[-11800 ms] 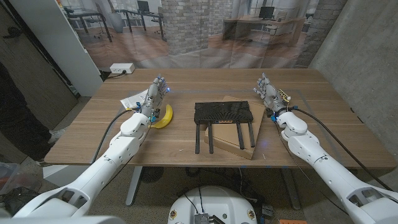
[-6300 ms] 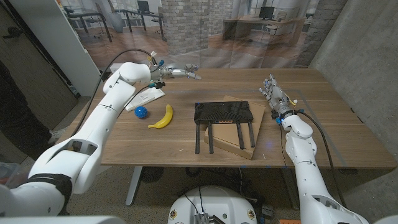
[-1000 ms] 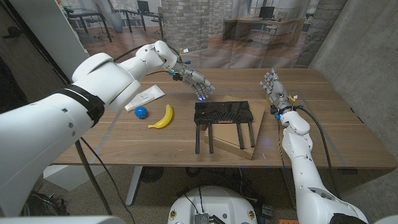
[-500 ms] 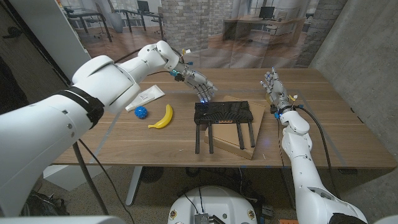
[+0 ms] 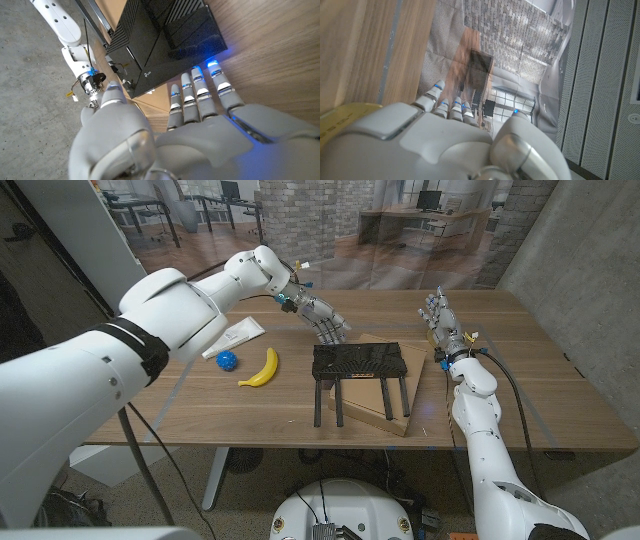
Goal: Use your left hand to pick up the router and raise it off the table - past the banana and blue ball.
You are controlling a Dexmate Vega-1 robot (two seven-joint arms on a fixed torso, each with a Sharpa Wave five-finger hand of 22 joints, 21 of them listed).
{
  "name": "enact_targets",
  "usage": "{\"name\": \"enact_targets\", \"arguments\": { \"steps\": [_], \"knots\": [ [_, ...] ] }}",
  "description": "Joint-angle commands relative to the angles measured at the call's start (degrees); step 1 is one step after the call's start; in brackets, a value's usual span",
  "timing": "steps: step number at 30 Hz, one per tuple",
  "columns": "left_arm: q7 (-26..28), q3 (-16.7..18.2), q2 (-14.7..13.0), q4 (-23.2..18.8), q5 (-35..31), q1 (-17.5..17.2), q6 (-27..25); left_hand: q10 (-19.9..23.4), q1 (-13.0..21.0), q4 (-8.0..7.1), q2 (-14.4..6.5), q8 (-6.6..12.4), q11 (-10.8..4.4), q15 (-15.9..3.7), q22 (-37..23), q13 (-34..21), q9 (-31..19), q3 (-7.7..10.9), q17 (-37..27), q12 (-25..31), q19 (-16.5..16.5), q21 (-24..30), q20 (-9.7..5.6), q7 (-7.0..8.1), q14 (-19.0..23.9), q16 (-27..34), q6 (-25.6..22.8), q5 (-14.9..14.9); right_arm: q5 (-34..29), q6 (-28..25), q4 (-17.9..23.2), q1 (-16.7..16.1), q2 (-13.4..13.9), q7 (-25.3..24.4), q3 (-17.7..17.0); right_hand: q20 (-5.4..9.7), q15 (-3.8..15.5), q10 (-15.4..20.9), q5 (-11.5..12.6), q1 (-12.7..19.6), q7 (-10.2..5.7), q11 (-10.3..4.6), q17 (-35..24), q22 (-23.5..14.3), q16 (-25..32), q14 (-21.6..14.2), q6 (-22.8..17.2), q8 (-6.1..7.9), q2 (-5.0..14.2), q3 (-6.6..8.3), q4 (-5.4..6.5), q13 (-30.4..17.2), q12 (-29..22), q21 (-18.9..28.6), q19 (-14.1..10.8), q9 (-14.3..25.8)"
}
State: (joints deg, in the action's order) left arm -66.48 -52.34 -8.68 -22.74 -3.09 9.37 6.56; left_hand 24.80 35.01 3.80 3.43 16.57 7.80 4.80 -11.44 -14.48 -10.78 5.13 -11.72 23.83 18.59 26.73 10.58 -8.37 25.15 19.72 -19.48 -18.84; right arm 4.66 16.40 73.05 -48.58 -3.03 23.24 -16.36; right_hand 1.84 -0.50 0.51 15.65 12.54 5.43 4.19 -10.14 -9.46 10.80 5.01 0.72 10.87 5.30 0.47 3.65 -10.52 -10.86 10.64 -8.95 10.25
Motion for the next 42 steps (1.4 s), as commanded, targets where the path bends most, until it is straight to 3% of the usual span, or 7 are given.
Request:
{"name": "enact_targets", "arguments": {
  "steps": [1, 11, 16, 21, 31, 37, 42],
  "knots": [
    [-1.26, -1.32, 0.19, 0.66, -1.42, -0.25, -0.52, 1.39, -1.17, -0.36, -0.01, 0.33, -0.12, -0.07, -0.13, 0.08, -0.27, -0.68, -0.1, 0.34, 2.04, 0.78, 0.02, -3.57, 1.75, 0.59, -1.47, 0.32, -0.07, 0.01, 0.93, -0.83, -0.42, -0.31, -0.1, -0.14, -0.19, -0.06, 0.3, -0.46, 0.03, 0.05, -0.15, -0.28, 0.14, -0.01, -0.04, 0.01, 0.06, -0.17, 0.06, -0.12, 0.05, 0.21, -0.3, 0.18],
    [-2.48, -2.19, -0.46, -1.42, -1.77, -0.95, -0.67, 4.58, -0.15, -0.07, -0.42, 0.51, -1.07, -0.72, 0.05, 0.69, -0.26, -0.98, 0.23, 0.5, 5.17, 1.65, -0.31, -3.55, 4.86, 1.02, -4.47, 0.67, -0.31, -0.07, 1.23, -0.87, -0.53, -0.76, -0.19, -0.12, -0.24, -0.03, 0.33, -0.45, -0.03, 0.02, -0.15, -0.28, 0.16, -0.08, -0.05, 0.02, 0.1, -0.2, 0.06, -0.12, 0.05, 0.21, -0.32, 0.18],
    [-2.2, -2.39, -0.49, -1.8, -1.75, -0.93, 0.0, 4.5, 9.91, 4.13, -3.02, -0.76, -1.97, -1.4, 0.08, 0.64, -0.42, 2.09, 0.46, -0.75, 4.91, 1.18, -0.43, -3.5, 4.96, -0.04, -4.06, 0.39, -0.3, -0.08, 1.2, -0.81, -0.61, -1.01, -0.31, -0.11, -0.24, 0.03, 0.36, -0.47, -0.04, 0.02, -0.15, -0.28, 0.17, -0.12, -0.1, 0.03, 0.13, -0.23, 0.09, -0.12, 0.03, 0.21, -0.34, 0.18],
    [-1.42, -2.79, -0.26, -1.59, -2.05, -0.74, 0.76, 5.23, 16.33, 5.6, -6.15, -1.03, -3.49, -3.1, -0.07, 0.29, -0.84, 4.83, 0.47, -1.16, 5.18, 1.32, -1.25, -3.1, 6.1, -0.42, -4.6, 0.85, -0.24, 0.09, 0.93, -0.68, -0.69, -1.22, -0.44, -0.08, -0.24, 0.06, 0.37, -0.49, -0.06, 0.03, -0.16, -0.28, 0.17, -0.13, -0.11, 0.04, 0.15, -0.25, 0.11, -0.12, 0.02, 0.21, -0.34, 0.18],
    [1.72, -2.67, 0.96, 2.06, -2.59, -0.07, 3.44, 11.7, 25.74, 6.05, -11.29, 1.01, -7.06, -6.68, -0.43, -0.75, -1.78, 9.92, -0.1, 0.43, 7.52, 3.05, -3.22, -1.54, 12.57, 1.06, -10.43, 3.43, -0.2, 0.3, 0.65, -0.45, -0.65, -1.26, -0.52, -0.06, -0.24, 0.18, 0.39, -0.55, -0.06, 0.07, -0.16, -0.28, 0.2, -0.23, -0.09, 0.03, 0.18, -0.29, 0.16, -0.12, -0.02, 0.2, -0.32, 0.18],
    [1.61, 0.1, 0.29, 2.16, -1.19, -1.37, 4.2, 18.41, 27.93, 5.62, -11.62, 3.76, -10.26, -9.74, -0.65, -1.69, -2.51, 10.86, -0.95, 2.77, 9.65, 4.77, -5.02, 0.72, 19.17, 3.77, -17.28, 5.53, -0.26, 0.17, 1.1, -0.77, -0.68, -1.36, -0.57, -0.07, -0.24, 0.16, 0.4, -0.58, -0.06, 0.05, -0.17, -0.28, 0.2, -0.24, -0.11, 0.04, 0.21, -0.32, 0.19, -0.12, 0.0, 0.2, -0.33, 0.18],
    [1.56, 2.93, -0.4, 2.21, 0.34, -2.87, 4.23, 21.14, 28.34, 5.33, -11.57, 5.13, -10.14, -11.4, -0.78, -2.26, -2.91, 10.96, -1.43, 3.74, 11.83, 6.18, -5.86, 1.14, 22.92, 5.43, -20.65, 6.56, -0.34, 0.02, 1.82, -1.19, -0.73, -1.59, -0.71, -0.06, -0.25, 0.13, 0.41, -0.61, -0.1, 0.08, -0.17, -0.28, 0.21, -0.27, -0.1, 0.04, 0.23, -0.34, 0.21, -0.12, 0.02, 0.2, -0.34, 0.18]
  ]
}}
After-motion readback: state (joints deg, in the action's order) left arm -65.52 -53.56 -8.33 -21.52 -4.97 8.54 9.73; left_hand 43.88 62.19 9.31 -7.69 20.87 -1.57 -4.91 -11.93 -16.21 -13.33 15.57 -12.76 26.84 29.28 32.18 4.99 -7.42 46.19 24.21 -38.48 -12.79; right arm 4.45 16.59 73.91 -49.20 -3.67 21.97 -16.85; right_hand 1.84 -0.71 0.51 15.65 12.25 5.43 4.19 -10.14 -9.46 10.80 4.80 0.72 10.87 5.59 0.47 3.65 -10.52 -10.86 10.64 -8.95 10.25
